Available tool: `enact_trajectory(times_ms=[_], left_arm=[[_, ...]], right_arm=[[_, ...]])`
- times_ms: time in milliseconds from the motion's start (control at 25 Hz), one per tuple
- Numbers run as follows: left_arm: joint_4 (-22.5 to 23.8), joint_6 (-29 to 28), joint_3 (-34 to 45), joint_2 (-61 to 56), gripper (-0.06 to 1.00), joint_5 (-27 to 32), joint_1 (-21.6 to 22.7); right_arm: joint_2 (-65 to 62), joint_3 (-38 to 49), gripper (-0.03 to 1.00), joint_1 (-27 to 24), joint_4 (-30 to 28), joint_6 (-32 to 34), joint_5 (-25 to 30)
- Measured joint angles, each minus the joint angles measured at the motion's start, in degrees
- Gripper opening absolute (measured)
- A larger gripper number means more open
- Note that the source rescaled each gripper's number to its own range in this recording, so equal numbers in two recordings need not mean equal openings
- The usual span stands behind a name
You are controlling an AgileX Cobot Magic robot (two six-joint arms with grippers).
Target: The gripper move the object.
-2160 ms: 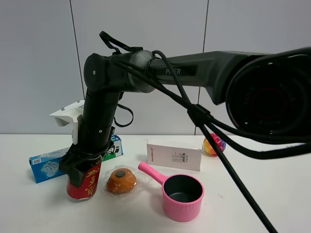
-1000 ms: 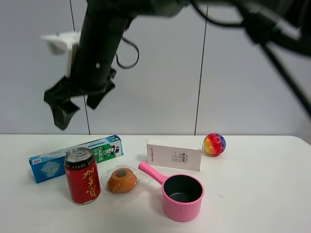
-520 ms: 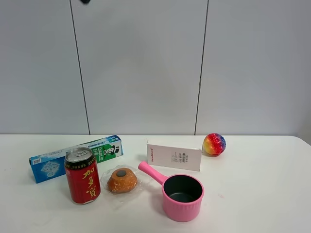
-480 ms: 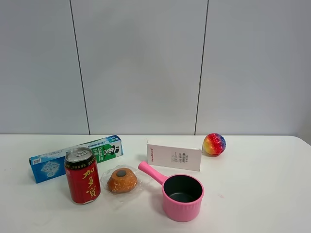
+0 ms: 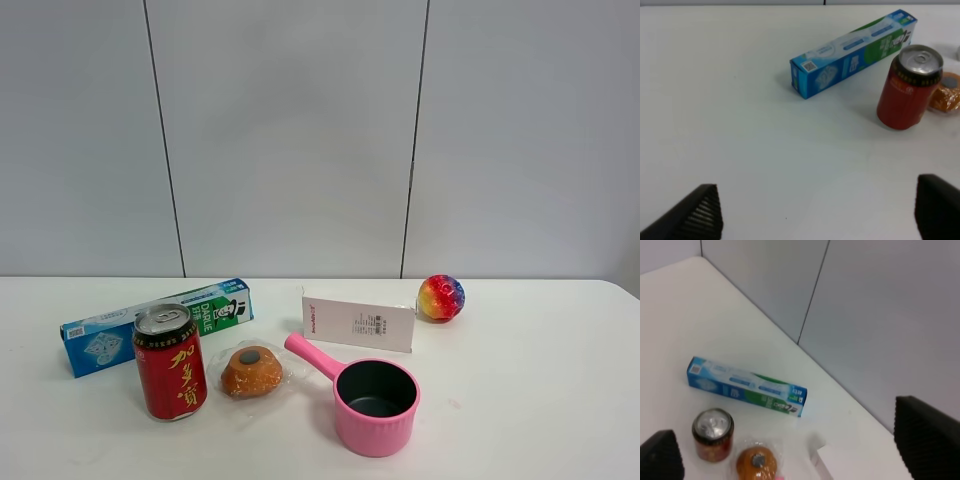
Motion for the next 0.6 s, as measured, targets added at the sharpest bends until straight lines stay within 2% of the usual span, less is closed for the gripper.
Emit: enact_trajectory(times_ms=[120,240,320,440,600], left_arm=[[0.0,0.0,0.0,0.0,1.0,0.0,0.0],[0.0,0.0,0.0,0.0,1.0,0.0,0.0],[0.0,0.0,0.0,0.0,1.0,0.0,0.0],[0.0,0.0,0.0,0.0,1.0,0.0,0.0],[0.0,0.0,0.0,0.0,1.0,0.0,0.0]], right_arm=[[-9.3,18.4,0.56,0.0,-1.4,2.5,-5.7],[-17.2,31.2,0.56,-0.4,-2.4,8.0,-6.6],[-21.7,36.7,0.56,-2.9,-1.5,10.4,-6.6],[-28.3,42.4,0.56,-10.0,-1.3,11.4,-5.5],[-35.8,47.3,0.56,-23.0,-1.4,11.4,-1.9]])
